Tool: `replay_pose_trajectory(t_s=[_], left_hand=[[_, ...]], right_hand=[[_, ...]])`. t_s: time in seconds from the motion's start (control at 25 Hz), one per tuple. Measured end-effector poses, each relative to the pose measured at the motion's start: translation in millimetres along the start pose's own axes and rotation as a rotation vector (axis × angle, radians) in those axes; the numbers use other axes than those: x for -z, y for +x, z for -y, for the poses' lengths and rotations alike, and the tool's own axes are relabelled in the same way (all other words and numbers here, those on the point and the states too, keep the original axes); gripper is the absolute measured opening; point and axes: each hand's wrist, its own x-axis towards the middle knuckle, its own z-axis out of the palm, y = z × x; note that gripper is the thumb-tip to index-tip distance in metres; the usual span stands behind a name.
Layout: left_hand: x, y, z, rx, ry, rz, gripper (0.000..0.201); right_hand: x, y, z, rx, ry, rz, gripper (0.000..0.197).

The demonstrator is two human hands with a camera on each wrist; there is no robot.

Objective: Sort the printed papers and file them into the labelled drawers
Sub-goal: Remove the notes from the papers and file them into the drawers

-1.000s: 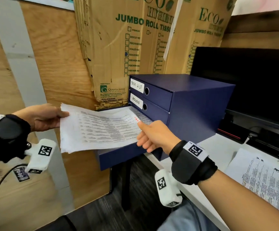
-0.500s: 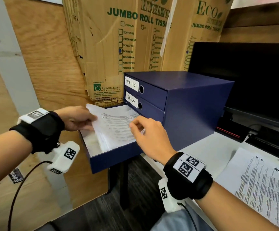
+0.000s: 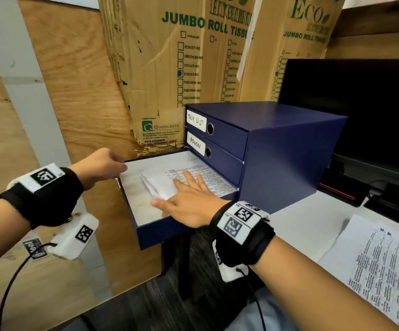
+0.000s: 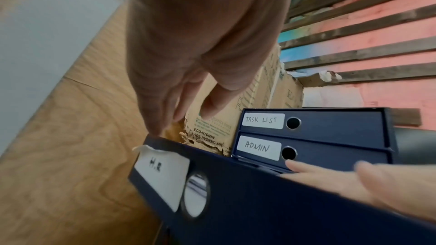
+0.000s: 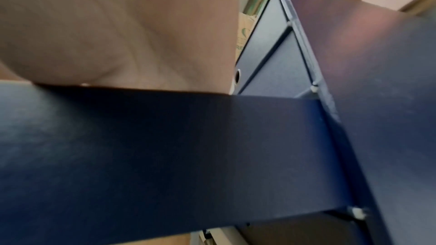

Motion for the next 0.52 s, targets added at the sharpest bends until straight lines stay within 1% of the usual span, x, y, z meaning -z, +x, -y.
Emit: replay_pose_trajectory(t_s=[0.04,0.08,0.12,0.2,0.24,0.28,0.36,0.4,0.44,0.52], left_hand=[[3.5,-5.9,7.9,-0.021,0.081,-0.050,0.014],[3.9,-11.8,15.5,-0.019,0.107,-0.056,0.017],[2.1,-18.2,22.9,0.000,0.052,-0.010,0.016],[-5.6,-29.7,33.5,0.129,-0.259,0.170,0.014],[-9.9,-32.1,37.5,0.199,-0.422,0.215,0.017],[-13.4,-30.7,40.7,0.249,-0.540,0.202,0.019],[-19.9,-23.9,41.0,0.295,-0.664,0.137,0.019],[-24.1,-20.6,37.5,0.296,-0.684,0.130,0.017],[-28.9,-16.1,33.5,0.295,-0.699,0.140,0.016],[-44.0,-9.6,19.2,0.281,-0.740,0.206,0.017]], right_hand=[[1.5,2.6,-1.5,-0.022,0.007,0.006,0.076],[2.4,3.7,-2.5,-0.024,0.019,0.009,0.076],[2.6,3.2,-2.5,-0.009,0.051,0.006,0.075],[3.5,-2.3,-2.7,0.043,0.198,-0.060,0.068],[5.4,-7.3,-4.4,0.066,0.298,-0.127,0.063],[8.2,-13.2,-8.0,0.085,0.387,-0.208,0.057],[16.0,-28.5,-21.0,0.107,0.482,-0.366,0.049],[20.7,-37.9,-29.5,0.107,0.508,-0.406,0.047],[24.9,-48.2,-37.9,0.091,0.530,-0.408,0.047],[29.6,-69.1,-53.4,0.038,0.565,-0.361,0.047]])
